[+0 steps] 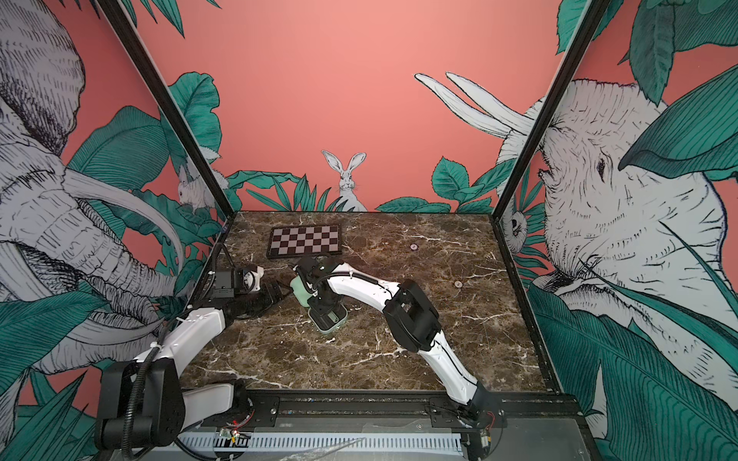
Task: Organize nail clipper sets
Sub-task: Place the nail clipper in the storage box.
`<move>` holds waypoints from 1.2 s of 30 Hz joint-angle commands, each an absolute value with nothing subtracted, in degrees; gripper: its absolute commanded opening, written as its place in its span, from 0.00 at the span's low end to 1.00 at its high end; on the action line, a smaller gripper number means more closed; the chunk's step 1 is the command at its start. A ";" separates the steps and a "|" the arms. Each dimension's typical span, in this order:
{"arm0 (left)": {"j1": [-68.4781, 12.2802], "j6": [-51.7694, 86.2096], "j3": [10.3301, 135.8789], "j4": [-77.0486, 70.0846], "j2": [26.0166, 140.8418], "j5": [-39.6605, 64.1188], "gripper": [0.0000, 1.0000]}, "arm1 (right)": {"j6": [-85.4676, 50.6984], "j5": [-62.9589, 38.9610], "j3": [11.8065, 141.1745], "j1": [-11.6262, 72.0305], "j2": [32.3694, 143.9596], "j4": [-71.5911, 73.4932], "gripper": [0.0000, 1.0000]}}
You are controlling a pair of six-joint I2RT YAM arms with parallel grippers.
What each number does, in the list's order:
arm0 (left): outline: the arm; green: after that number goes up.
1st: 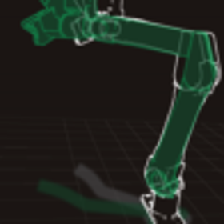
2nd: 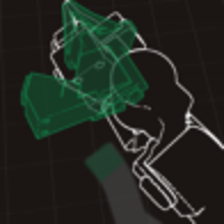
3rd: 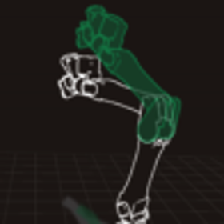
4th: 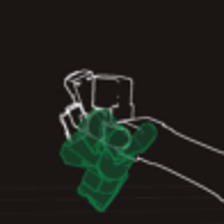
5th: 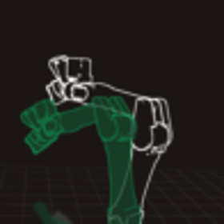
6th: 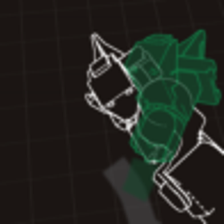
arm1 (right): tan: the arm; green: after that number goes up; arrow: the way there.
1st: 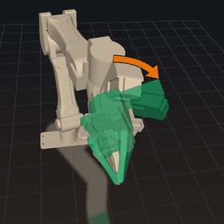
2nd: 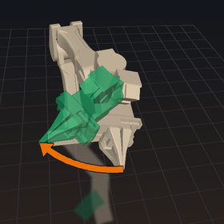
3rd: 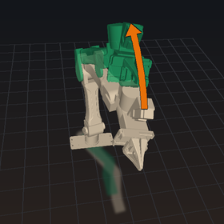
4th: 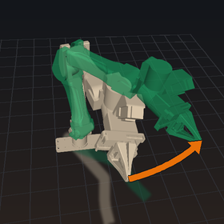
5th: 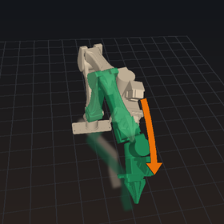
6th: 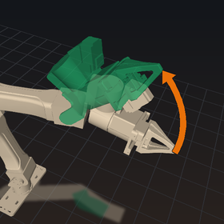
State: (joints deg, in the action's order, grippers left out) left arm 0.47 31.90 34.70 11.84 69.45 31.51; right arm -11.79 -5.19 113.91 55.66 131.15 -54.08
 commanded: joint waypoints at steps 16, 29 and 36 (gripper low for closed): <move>0.71 31.61 33.40 10.85 68.97 31.45 0.80 | -14.62 -6.02 117.77 57.03 134.89 -54.71 0.11; 0.71 31.55 33.40 10.81 69.07 31.55 0.80 | -15.34 -4.06 117.86 56.95 136.19 -54.36 0.12; 0.70 31.55 33.40 10.99 68.98 31.62 0.80 | -14.65 -2.94 119.52 56.82 136.23 -55.43 0.12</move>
